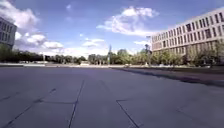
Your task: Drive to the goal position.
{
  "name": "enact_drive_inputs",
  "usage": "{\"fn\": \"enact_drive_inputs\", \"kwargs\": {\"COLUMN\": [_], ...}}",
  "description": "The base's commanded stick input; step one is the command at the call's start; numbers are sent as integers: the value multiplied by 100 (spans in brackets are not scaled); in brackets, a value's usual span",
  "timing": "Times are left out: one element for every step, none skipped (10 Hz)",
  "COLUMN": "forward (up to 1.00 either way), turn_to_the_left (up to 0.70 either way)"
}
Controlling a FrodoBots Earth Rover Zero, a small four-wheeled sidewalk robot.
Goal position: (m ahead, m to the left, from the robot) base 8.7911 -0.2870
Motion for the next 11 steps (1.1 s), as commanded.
{"fn": "enact_drive_inputs", "kwargs": {"forward": [70, 70, 70, 70, 70, 70, 70, 70, 70, 70, 70], "turn_to_the_left": [-14, -14, -14, -14, -14, -14, -14, -14, -14, -14, -14]}}
